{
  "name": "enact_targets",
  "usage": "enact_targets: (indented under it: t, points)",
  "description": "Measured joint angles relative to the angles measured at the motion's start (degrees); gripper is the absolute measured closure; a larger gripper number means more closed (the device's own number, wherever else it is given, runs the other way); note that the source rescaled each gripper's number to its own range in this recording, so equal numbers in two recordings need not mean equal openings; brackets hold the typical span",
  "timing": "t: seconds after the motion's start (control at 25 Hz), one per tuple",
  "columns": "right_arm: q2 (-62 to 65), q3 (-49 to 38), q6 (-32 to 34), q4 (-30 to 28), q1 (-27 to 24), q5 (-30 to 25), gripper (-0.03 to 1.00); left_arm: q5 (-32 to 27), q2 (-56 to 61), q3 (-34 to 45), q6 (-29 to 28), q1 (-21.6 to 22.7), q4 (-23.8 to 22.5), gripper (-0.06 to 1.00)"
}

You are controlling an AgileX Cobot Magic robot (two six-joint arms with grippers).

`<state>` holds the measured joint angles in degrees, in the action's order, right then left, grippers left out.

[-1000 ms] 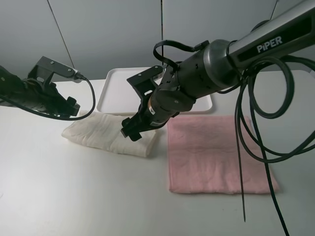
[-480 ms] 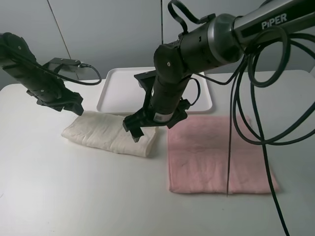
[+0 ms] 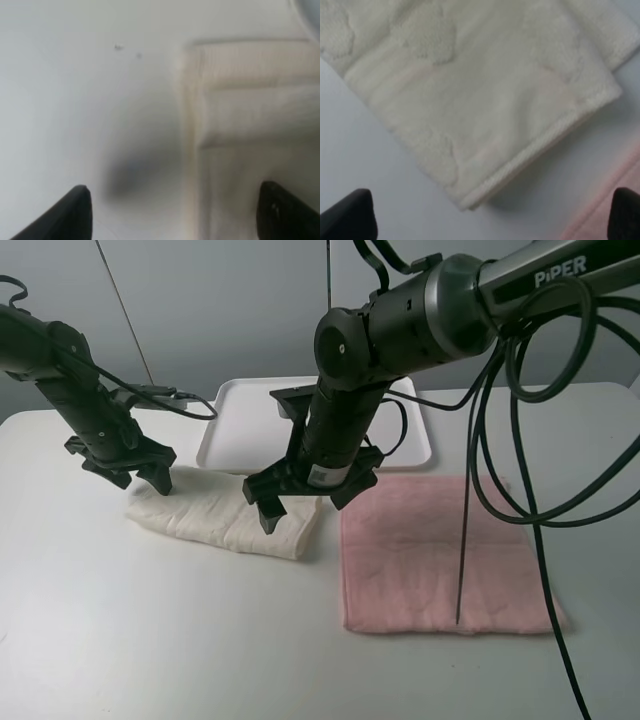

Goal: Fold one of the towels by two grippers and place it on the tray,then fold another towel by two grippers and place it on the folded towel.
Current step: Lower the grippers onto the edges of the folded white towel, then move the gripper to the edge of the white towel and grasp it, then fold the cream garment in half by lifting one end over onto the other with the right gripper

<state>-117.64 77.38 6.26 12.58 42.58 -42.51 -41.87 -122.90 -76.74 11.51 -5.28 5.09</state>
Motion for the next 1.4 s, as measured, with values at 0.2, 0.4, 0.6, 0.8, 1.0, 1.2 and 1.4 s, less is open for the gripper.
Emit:
enact_targets:
  t: [0.2, 0.4, 0.6, 0.8, 1.0, 1.2, 1.4]
  points:
    - [0.0, 0.0, -0.09, 0.0, 0.0, 0.0, -0.03, -0.58, -1.26, -0.57, -3.37, 0.0, -2.19, 0.08]
    - [0.0, 0.0, -0.09, 0.0, -0.04, 0.0, -0.03, -0.83, -1.26, -0.57, -4.28, 0.0, -2.42, 0.08]
    - [-0.7, 0.5, 2.48, 0.0, -0.13, 0.12, -0.03, -1.22, -1.26, -0.6, -4.5, 0.0, -2.89, 0.08]
    - [-5.58, 4.15, 3.09, 1.82, -0.26, -0.94, -0.03, -1.49, -1.26, -0.69, -4.5, 0.0, -3.25, 0.08]
    - [-8.4, 6.48, 3.62, 1.97, -0.26, -0.91, -0.03, -1.49, -1.26, -0.69, -4.5, 0.0, -3.39, 0.08]
    - [-10.48, 6.81, 3.75, 4.41, -0.9, -0.23, -0.03, -1.49, -1.26, -0.69, -4.5, 0.0, -3.39, 0.08]
    - [-11.31, 7.42, 3.86, 5.57, -1.03, 0.36, 0.05, -1.49, -1.26, -0.69, -4.5, 0.0, -3.63, 0.08]
